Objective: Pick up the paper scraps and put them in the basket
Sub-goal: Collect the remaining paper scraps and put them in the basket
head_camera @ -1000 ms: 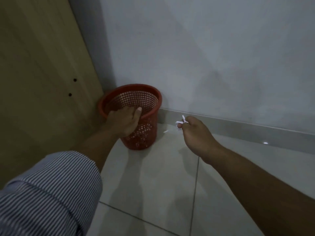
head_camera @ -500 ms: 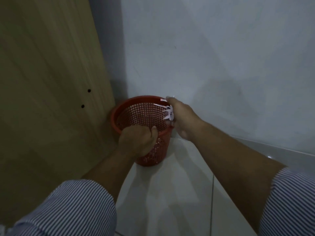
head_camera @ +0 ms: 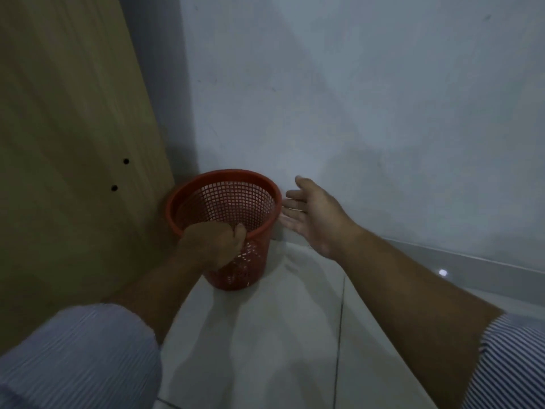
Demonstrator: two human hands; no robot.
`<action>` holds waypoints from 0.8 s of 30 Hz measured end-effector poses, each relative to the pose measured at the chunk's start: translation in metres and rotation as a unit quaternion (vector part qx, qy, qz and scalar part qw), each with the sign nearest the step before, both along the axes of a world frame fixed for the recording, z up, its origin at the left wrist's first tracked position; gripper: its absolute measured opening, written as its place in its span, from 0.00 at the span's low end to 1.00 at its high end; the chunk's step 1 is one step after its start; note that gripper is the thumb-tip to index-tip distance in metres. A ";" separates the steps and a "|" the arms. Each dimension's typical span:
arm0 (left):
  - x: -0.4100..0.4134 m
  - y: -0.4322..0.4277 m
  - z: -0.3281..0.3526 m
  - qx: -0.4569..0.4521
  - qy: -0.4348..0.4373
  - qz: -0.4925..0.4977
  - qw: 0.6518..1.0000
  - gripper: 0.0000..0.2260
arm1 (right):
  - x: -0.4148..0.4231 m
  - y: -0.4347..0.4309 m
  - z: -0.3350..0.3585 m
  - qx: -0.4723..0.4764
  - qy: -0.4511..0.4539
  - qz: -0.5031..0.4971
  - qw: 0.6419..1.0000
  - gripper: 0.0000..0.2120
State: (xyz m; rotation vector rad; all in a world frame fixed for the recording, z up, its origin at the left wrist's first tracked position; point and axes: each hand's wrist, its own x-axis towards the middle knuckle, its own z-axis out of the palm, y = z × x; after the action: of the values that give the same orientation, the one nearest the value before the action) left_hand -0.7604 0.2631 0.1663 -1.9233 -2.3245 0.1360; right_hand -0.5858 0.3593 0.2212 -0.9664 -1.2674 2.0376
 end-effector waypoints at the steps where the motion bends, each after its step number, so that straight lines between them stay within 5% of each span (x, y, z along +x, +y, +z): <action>1: 0.002 0.000 0.005 -0.010 -0.067 0.052 0.996 0.21 | 0.012 0.002 -0.001 0.042 -0.044 -0.020 0.998 0.19; 3: 0.003 0.001 0.011 0.041 -0.171 0.095 0.980 0.23 | 0.034 0.005 -0.005 0.101 -0.104 -0.054 0.988 0.11; 6: 0.023 0.013 0.018 0.182 -0.186 0.030 0.965 0.16 | 0.083 0.009 -0.009 0.142 -0.141 -0.114 0.973 0.14; 9: 0.068 0.025 0.027 0.228 -0.181 -0.050 0.955 0.08 | 0.135 0.011 -0.014 0.196 -0.183 -0.170 0.948 0.10; 16: 0.240 0.063 0.002 0.133 -0.303 -0.191 0.924 0.07 | 0.306 0.006 -0.042 0.263 -0.289 -0.285 0.875 0.10; 24: 0.460 0.074 -0.036 0.021 -0.374 -0.299 0.878 0.03 | 0.534 -0.050 -0.080 0.236 -0.431 -0.376 0.786 0.11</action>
State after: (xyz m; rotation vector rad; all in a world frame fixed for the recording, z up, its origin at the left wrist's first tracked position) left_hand -0.3009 0.3374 0.1304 -2.9229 -1.8481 -0.8463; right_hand -0.0521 0.3096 0.1407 -1.8406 -1.3579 0.5777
